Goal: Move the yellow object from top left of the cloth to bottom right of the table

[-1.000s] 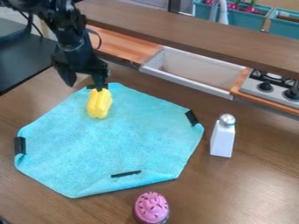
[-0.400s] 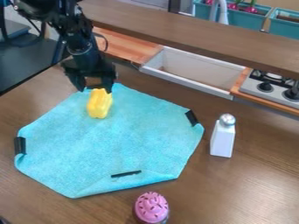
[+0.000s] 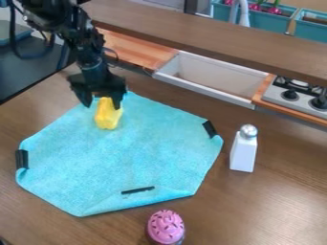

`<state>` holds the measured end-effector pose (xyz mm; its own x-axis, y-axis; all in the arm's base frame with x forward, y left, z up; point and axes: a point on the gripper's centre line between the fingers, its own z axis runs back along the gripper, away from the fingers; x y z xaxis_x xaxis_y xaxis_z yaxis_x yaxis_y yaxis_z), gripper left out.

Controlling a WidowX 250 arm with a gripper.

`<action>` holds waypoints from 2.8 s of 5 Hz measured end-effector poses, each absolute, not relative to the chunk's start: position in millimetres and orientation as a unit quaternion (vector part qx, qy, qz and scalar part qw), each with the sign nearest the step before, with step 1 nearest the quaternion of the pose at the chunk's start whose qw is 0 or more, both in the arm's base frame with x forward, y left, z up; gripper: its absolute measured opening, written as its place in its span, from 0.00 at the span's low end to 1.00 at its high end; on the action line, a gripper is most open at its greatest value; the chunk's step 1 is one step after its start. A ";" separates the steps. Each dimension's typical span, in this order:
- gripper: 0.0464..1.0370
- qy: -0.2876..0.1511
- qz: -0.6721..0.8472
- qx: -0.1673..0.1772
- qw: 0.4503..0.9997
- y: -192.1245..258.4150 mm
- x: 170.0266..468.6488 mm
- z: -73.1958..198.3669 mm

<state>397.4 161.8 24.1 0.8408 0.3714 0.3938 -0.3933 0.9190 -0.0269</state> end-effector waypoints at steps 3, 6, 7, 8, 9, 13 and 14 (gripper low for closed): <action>0.79 -0.186 0.206 0.023 0.961 159.9 396.8 10.4; 0.79 -0.224 0.134 -0.026 0.965 133.3 379.3 65.2; 0.79 -0.226 0.085 -0.046 0.969 100.3 365.0 74.0; 0.79 -0.224 0.057 -0.057 0.971 77.1 349.6 77.4; 0.79 -0.217 0.021 -0.072 0.973 42.3 330.9 80.8; 0.79 -0.208 -0.135 -0.101 0.963 -43.4 310.2 47.5; 0.79 -0.195 -0.171 -0.122 0.958 -51.1 309.5 39.8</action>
<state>309.5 -51.1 39.8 0.8659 -0.2796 0.4149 0.3744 0.9122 -0.1667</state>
